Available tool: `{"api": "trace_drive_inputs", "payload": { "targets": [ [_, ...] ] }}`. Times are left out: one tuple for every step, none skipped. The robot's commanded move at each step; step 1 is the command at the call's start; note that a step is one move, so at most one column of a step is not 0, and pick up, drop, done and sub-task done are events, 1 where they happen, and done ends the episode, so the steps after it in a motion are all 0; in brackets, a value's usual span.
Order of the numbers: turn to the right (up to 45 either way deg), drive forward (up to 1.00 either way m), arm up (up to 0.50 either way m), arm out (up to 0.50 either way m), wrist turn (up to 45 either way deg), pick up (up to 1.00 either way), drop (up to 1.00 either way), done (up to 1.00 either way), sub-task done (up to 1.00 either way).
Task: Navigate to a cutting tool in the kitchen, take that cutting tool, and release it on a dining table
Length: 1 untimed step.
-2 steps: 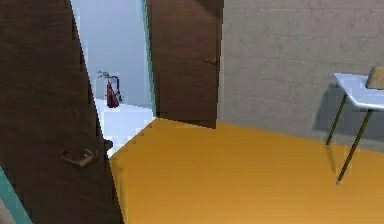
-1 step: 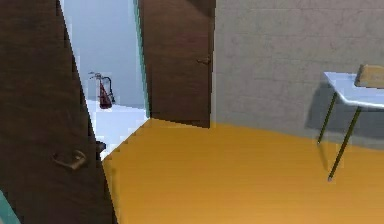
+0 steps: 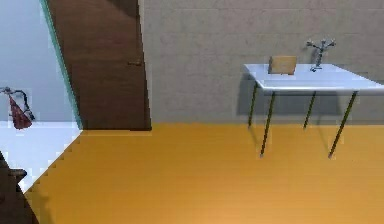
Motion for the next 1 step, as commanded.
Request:
{"api": "trace_drive_inputs", "payload": {
  "targets": [
    [0.0, 0.30, 0.00, 0.00, 0.0, 0.00, 0.00, 0.00, 0.00]
  ]
}}
